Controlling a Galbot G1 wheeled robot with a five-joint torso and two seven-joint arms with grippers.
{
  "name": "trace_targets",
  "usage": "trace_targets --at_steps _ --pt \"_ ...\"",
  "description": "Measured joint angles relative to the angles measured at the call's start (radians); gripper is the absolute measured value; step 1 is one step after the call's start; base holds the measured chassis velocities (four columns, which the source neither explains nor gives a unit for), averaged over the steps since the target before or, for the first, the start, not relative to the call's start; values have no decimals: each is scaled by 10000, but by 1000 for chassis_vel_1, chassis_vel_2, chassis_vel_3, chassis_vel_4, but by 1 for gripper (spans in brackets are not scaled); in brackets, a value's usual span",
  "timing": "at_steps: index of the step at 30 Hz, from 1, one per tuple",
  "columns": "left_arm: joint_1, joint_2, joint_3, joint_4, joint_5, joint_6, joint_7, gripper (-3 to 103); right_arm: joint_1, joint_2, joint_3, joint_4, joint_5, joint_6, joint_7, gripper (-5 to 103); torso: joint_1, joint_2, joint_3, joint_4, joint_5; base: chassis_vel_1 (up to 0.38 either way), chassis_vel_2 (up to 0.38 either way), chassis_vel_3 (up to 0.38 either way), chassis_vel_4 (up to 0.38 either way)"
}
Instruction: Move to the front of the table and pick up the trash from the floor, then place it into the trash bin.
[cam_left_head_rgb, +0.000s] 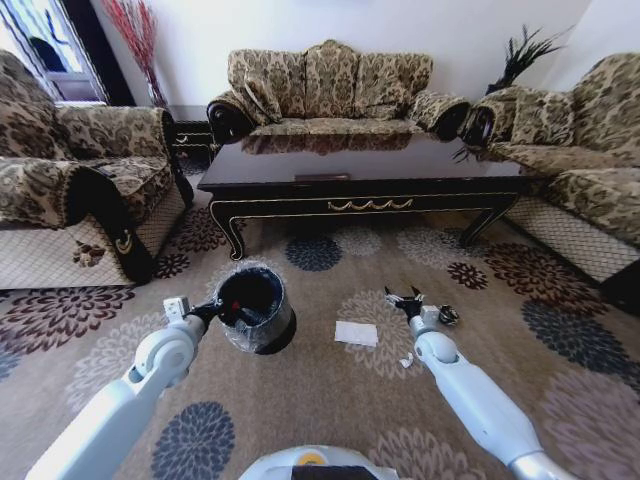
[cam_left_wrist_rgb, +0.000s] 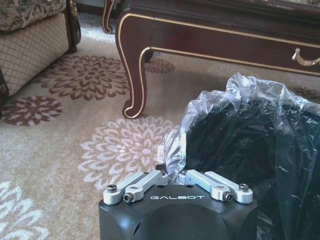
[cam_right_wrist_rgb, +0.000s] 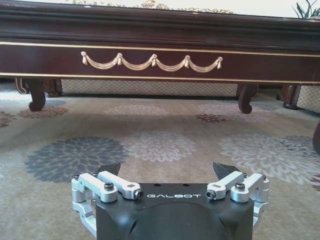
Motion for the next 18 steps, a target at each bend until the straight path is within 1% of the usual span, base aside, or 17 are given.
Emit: trace_targets --at_steps 5,11,18 --pt "230 122 -282 -138 135 -77 294 3 -126 91 -9 149 -64 -5 4 100 0 0 0 0 1 0 0 0 0" --pt "257 207 -313 -235 136 -84 411 3 -152 -27 -19 171 -64 -7 -15 100 0 0 1 -2 0 0 0 0 0" --pt "223 139 -232 -237 164 -84 418 3 -150 -80 -20 201 -61 -29 -24 100 0 0 1 -1 0 0 0 0 0"
